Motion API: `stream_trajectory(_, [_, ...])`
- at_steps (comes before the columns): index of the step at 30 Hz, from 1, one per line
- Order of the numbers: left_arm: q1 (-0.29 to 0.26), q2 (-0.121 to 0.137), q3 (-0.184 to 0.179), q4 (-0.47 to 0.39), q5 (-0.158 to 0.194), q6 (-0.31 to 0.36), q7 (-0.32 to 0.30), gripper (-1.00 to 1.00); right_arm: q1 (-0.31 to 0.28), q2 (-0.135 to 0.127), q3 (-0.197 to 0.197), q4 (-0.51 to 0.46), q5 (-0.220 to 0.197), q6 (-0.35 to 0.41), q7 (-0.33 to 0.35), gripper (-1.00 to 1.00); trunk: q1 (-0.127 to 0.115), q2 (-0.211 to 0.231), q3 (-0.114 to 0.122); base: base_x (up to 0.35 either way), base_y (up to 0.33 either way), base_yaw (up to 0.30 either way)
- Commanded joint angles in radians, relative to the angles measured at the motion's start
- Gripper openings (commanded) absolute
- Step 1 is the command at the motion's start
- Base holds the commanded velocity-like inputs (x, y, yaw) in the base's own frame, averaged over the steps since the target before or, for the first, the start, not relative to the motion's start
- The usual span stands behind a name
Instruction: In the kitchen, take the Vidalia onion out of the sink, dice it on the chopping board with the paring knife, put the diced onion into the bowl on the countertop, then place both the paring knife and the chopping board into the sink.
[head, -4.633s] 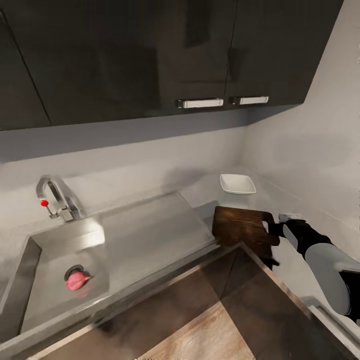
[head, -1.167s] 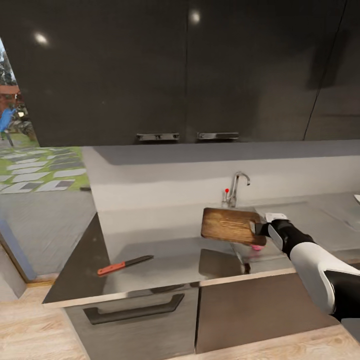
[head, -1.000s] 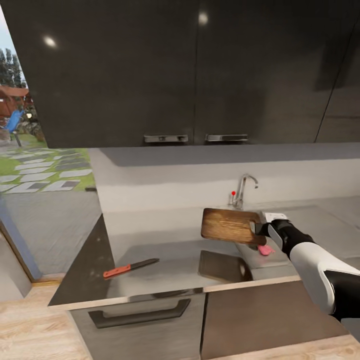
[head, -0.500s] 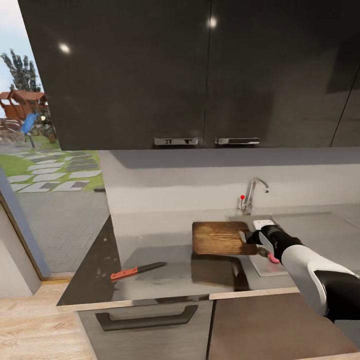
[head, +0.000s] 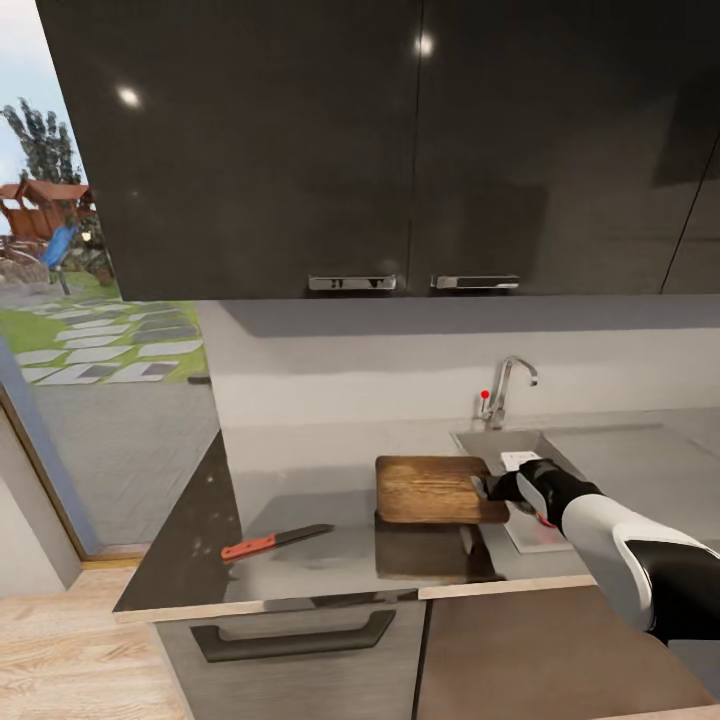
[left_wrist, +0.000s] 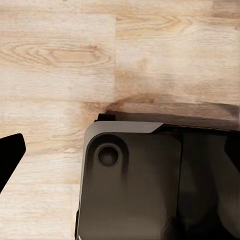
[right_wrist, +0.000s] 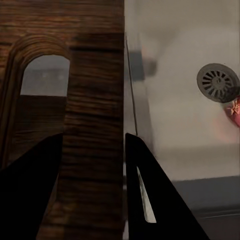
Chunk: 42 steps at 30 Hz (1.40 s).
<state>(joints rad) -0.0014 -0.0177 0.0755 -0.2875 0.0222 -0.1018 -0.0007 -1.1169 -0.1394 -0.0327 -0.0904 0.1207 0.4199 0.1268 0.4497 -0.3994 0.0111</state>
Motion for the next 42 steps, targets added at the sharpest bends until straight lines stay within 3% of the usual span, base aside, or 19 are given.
stream_trajectory(1, [0.0, -0.001, 0.006, 0.001, 0.002, -0.003, -0.001, 1.0, 0.0, 0.0, -0.005, -0.001, 0.011, 0.005, 0.009, -1.0, 0.0, -0.001, 0.0, 0.0, 0.0, 0.0])
stream_trajectory(26, [0.0, -0.001, 0.006, 0.0, 0.003, -0.003, -0.001, 1.0, 0.0, 0.01, -0.006, 0.016, 0.011, 0.003, 0.011, -1.0, 0.0, -0.001, -0.001, 0.0, 0.049, 0.0])
stream_trajectory(42, [0.0, -0.001, 0.006, 0.0, 0.003, -0.003, -0.001, 1.0, 0.0, 0.02, -0.005, 0.018, 0.011, 0.004, 0.01, -1.0, 0.0, -0.001, -0.023, 0.072, 0.0, 0.048])
